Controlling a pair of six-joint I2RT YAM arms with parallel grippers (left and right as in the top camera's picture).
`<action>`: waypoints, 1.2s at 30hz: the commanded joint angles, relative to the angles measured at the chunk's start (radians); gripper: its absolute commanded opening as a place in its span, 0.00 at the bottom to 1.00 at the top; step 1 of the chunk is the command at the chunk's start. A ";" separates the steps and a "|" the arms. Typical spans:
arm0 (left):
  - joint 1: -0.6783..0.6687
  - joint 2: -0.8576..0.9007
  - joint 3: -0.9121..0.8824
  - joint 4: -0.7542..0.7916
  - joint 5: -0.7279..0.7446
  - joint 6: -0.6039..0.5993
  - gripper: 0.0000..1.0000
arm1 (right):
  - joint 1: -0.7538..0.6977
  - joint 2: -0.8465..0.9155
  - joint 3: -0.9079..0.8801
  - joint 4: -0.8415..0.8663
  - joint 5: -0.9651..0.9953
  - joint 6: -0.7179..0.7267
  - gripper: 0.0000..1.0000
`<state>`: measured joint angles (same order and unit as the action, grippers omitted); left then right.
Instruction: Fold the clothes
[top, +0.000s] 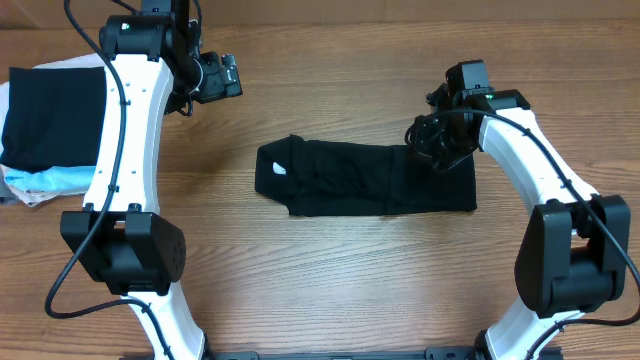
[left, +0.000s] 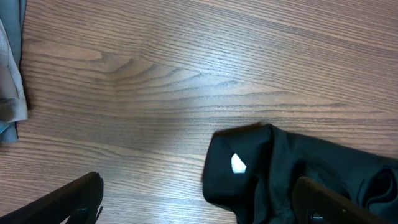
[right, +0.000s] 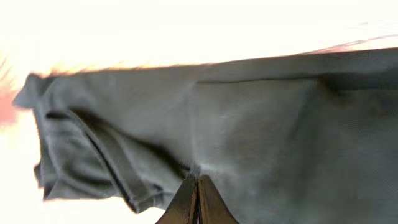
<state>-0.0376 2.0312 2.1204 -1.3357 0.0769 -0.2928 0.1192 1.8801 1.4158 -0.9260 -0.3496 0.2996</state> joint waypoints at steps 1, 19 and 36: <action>-0.002 0.003 0.002 0.001 -0.010 0.001 1.00 | -0.002 -0.006 0.003 0.025 0.060 0.072 0.04; -0.002 0.003 0.002 0.001 -0.009 0.001 1.00 | 0.044 0.192 0.003 0.105 -0.038 0.097 0.04; -0.002 0.003 0.002 0.001 -0.010 0.001 1.00 | -0.040 0.142 0.222 -0.086 -0.228 -0.167 0.16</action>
<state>-0.0376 2.0308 2.1204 -1.3357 0.0769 -0.2928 0.1417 2.0754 1.5345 -0.9707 -0.5468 0.2222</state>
